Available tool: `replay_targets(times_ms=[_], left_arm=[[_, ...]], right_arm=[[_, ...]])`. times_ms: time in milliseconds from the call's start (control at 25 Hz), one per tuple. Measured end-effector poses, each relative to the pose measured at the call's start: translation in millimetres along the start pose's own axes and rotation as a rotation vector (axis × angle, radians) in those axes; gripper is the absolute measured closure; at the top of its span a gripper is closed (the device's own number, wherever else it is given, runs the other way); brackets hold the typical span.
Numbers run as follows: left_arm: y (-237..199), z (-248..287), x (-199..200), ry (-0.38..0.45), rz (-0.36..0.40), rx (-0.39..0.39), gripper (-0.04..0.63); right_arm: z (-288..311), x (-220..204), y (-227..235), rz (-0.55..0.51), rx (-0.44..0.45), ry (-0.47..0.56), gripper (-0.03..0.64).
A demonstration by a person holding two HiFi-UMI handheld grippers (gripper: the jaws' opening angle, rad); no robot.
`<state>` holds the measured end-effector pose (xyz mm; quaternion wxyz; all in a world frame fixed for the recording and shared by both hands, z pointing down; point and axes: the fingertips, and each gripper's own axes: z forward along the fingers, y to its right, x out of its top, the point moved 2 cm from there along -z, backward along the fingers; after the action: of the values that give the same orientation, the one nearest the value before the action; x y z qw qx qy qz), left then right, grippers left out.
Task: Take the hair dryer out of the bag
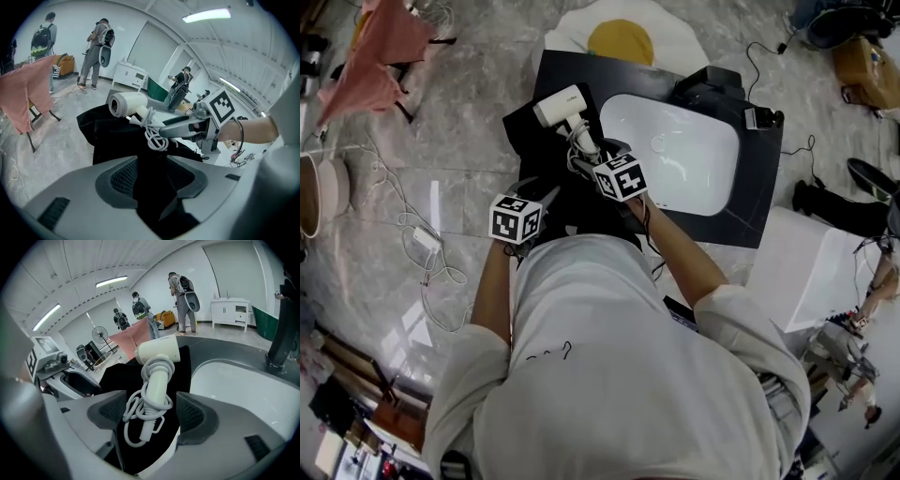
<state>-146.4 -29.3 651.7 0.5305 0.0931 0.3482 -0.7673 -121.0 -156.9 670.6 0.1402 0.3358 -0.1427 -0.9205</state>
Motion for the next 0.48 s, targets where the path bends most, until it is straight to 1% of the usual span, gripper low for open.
replay_targets(times_ms=[80, 280, 360, 480], left_arm=[[3, -10, 12, 0.007, 0.013, -0.013, 0.391], [17, -29, 53, 0.052, 0.089, -0.016, 0.393], [20, -26, 62, 0.061, 0.105, 0.013, 0.401], [24, -9, 67, 0.046, 0.109, 0.078, 0.43]], right_arm=[[-7, -1, -1, 0.008, 0.008, 0.012, 0.298], [-27, -8, 5, 0.023, 0.005, 0.041, 0.336], [-36, -11, 12, 0.032, -0.007, 0.054, 0.359], [-52, -15, 20, 0.05, -0.016, 0.084, 0.42]])
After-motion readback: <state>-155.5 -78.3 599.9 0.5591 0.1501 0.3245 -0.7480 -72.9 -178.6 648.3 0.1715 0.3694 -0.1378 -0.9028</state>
